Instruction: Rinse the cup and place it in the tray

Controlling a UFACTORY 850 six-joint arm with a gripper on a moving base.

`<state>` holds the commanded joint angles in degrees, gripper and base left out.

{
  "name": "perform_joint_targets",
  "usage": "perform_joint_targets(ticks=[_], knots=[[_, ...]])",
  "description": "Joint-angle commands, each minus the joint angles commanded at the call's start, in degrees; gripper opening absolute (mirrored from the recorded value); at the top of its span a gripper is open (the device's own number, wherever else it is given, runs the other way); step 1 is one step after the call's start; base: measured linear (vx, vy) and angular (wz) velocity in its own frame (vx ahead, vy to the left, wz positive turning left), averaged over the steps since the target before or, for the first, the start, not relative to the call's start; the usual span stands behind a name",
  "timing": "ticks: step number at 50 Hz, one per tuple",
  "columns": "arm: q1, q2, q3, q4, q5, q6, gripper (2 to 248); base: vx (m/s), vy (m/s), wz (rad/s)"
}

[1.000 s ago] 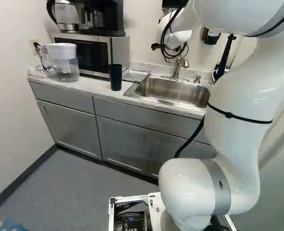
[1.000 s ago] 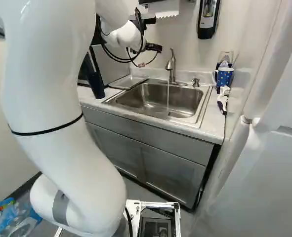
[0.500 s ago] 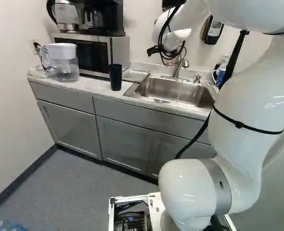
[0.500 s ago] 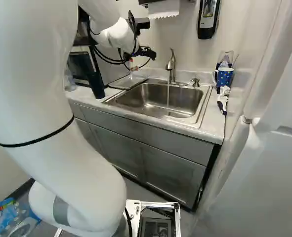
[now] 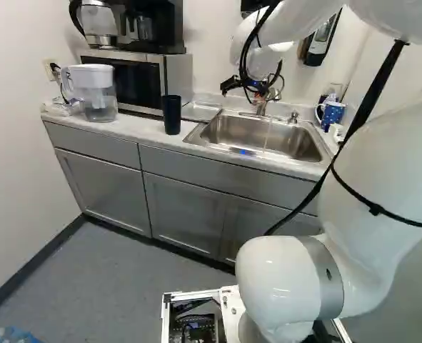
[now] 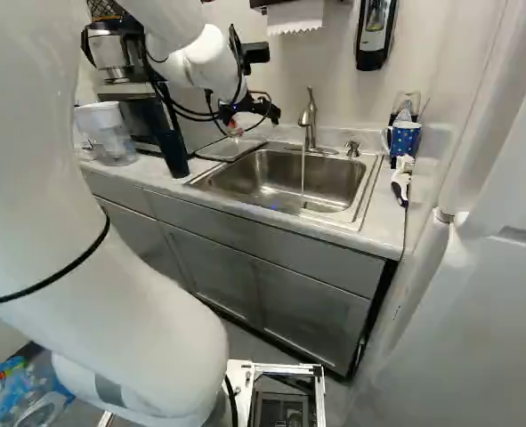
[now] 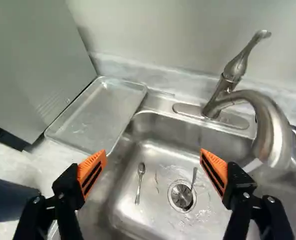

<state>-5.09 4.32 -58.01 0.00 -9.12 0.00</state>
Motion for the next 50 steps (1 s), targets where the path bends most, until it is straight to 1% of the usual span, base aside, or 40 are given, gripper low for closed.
perform_joint_targets(ticks=[17, 40, 46, 50], knots=[[-2.1, 4.3, 4.0, 0.0, -6.7, 0.0, 247, 0.0, 0.0, 0.0], [-6.5, 8.6, 8.0, 0.0, -15.8, 0.0, 247, 0.0, 0.0, 0.0], [-7.8, 9.6, 8.8, 0.0, -16.9, 0.0, 247, 0.0, 0.0, 0.0], [-8.0, 9.8, 8.9, 0.0, -16.9, 0.0, 247, 0.0, 0.0, 0.0]])
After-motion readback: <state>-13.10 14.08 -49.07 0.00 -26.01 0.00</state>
